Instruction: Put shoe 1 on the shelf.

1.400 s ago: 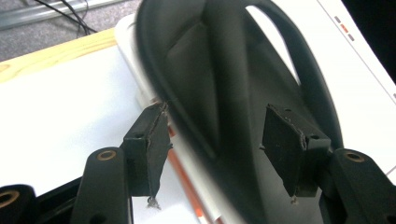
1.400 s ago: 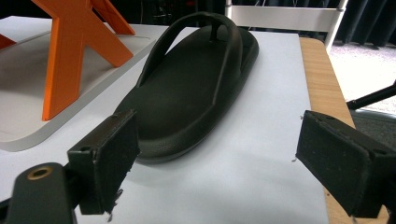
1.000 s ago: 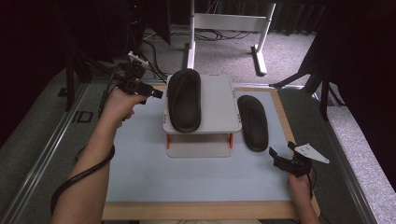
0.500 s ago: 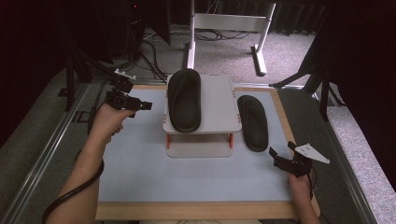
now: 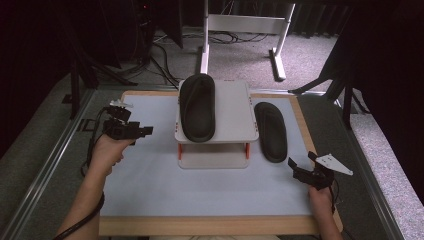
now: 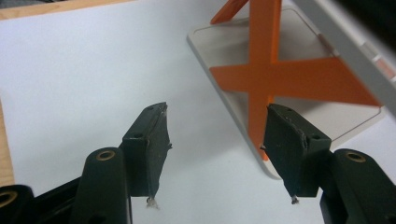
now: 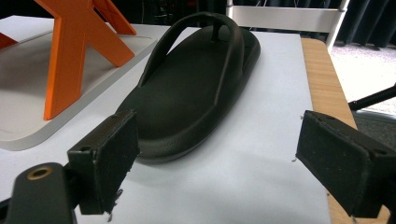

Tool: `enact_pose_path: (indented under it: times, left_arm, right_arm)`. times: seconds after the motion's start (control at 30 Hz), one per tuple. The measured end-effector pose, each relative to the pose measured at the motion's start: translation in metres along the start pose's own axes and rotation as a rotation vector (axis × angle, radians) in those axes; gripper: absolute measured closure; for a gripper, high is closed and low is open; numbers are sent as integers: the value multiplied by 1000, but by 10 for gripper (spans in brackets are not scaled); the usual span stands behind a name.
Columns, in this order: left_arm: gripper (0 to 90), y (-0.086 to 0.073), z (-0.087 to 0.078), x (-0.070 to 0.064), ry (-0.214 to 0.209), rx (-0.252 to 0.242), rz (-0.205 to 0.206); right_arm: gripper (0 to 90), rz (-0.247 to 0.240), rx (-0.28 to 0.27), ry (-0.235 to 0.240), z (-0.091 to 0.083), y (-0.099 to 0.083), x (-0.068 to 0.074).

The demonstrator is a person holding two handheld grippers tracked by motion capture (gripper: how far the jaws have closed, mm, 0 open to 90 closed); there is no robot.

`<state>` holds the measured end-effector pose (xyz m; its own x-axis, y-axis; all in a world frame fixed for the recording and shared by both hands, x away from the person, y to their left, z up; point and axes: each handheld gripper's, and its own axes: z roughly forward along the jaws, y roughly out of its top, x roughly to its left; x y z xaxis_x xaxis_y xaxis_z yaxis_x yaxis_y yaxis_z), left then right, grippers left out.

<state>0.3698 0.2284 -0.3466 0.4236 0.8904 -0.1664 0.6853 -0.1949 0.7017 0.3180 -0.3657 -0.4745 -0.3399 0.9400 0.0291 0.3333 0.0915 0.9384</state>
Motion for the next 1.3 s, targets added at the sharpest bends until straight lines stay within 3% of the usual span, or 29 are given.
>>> enact_pose_path:
  times: [0.13, 0.37, 0.4, 0.5, 0.53, 0.7, 0.73, 0.8, 0.93, 1.07, 1.2, 1.3]
  left_arm:
    - [399, -14, 4, 2, -4, -25, -8]
    - [317, -43, 15, 6, -2, -70, -26]
    - [314, -53, 18, 6, 19, -93, -20]
    - [275, -61, 21, 8, 26, -114, -26]
    - [266, -68, 23, 9, 48, -136, -37]
    - [210, -78, 24, 11, 66, -173, -48]
    - [160, -88, 26, 12, 94, -182, -46]
    - [143, -96, 27, 13, 122, -199, -35]
    - [80, -112, 30, 13, 212, -286, -16]
    - [80, -127, 30, 16, 262, -341, -21]
    - [79, -144, 28, 18, 292, -438, -17]
    - [79, -153, 27, 19, 271, -486, -12]
  right_arm:
    - [123, 0, -3, 2, 0, 0, 0]
    - [123, 3, -10, 10, -1, 0, -1]
    - [122, 2, -8, 12, -1, 0, -1]
    - [123, -1, -8, 12, -1, 0, 0]
    - [123, -4, -7, 7, -1, 0, 0]
    - [122, -7, -8, 10, 0, 0, 0]
    - [122, -5, -11, 14, -1, 0, 0]
    - [122, -8, -11, 13, -1, 0, 0]
    - [122, -12, -13, 18, 0, 0, 0]
    - [122, -16, -15, 20, 0, -1, 1]
    - [122, -20, -10, 22, 1, -1, 1]
    - [122, -24, -7, 19, 2, -1, 1]
